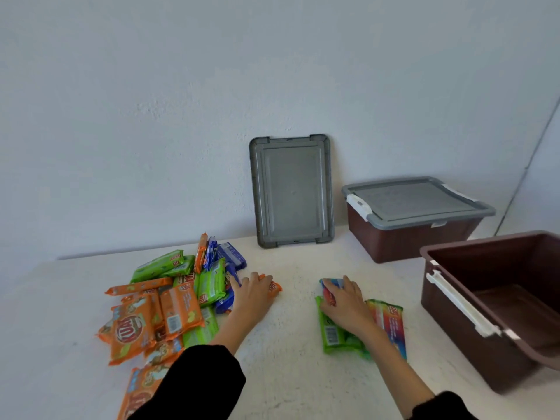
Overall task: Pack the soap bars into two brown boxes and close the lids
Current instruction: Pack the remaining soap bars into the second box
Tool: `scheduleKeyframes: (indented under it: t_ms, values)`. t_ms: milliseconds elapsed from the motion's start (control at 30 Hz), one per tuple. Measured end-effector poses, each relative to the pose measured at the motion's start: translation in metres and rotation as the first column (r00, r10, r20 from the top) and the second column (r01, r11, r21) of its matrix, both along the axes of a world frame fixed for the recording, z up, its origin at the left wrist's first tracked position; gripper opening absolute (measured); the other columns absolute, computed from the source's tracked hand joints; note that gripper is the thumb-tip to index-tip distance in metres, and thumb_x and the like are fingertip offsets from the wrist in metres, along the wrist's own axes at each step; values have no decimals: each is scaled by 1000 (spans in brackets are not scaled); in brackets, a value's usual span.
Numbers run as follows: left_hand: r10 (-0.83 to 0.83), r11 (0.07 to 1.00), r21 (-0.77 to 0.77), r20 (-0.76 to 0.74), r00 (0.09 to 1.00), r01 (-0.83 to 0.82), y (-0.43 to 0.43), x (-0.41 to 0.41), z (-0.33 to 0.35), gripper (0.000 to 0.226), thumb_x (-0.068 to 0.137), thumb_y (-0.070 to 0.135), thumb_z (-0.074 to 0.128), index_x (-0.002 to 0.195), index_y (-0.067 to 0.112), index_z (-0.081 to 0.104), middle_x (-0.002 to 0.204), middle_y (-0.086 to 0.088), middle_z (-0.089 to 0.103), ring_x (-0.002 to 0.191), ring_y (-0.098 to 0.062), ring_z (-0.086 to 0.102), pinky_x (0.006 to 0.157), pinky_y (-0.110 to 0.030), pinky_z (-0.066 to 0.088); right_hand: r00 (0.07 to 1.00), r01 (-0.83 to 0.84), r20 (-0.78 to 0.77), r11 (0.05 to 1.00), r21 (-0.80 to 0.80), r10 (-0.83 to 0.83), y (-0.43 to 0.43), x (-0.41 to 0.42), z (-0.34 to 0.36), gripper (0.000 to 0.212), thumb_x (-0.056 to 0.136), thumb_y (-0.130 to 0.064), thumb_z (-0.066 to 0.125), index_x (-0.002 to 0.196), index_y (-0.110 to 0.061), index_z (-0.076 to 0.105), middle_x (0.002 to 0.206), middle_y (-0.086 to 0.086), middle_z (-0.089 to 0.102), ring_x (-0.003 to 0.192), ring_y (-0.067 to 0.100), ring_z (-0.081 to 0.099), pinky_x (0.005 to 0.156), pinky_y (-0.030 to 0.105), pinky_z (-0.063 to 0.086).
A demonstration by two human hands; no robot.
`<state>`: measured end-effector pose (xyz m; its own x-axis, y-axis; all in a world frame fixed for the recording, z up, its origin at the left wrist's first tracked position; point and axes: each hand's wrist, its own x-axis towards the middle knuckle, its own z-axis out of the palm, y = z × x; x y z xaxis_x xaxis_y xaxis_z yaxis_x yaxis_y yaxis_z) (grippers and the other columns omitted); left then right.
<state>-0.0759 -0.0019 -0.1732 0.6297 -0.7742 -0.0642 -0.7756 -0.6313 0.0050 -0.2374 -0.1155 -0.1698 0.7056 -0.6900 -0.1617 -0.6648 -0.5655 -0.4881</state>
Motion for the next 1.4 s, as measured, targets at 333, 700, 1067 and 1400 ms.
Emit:
scheduleKeyframes:
  t_ms: [333, 700, 1067, 1400]
  values:
    - [-57, 997, -60, -108, 993, 51, 11, 10, 4, 55, 87, 46, 54, 139, 37, 36, 127, -7, 53, 122, -28, 45, 112, -59, 16, 997, 71, -19, 996, 57, -70, -19, 9, 25, 63, 76, -32, 68, 134, -22, 47, 136, 9, 48, 124, 30, 45, 100, 36, 40]
    - [-396, 850, -406, -77, 915, 334, -22, -55, 104, 57, 83, 29, 66, 136, 29, 45, 120, -8, 55, 103, -21, 52, 84, -22, 39, 966, 109, 248, 985, -134, -73, -23, -74, 132, 64, 72, -19, 73, 132, -18, 52, 130, 10, 56, 118, 25, 52, 96, 32, 40]
    - [-603, 726, -462, -74, 794, 509, -117, -199, 176, 61, 71, 35, 77, 126, 20, 57, 108, -4, 68, 95, -17, 63, 86, -30, 51, 993, 28, 120, 995, -101, -16, -146, -225, 159, 72, 66, -8, 77, 129, -29, 51, 125, 9, 57, 98, 21, 60, 83, 30, 49]
    - [-479, 876, -158, -169, 861, 456, -238, -273, 119, 66, 69, 34, 79, 129, 21, 54, 125, -3, 56, 115, -21, 50, 93, -30, 42, 887, -436, -222, 893, -117, 404, -259, -265, 128, 80, 59, -24, 78, 133, -31, 46, 132, -4, 48, 109, 11, 48, 94, 25, 44]
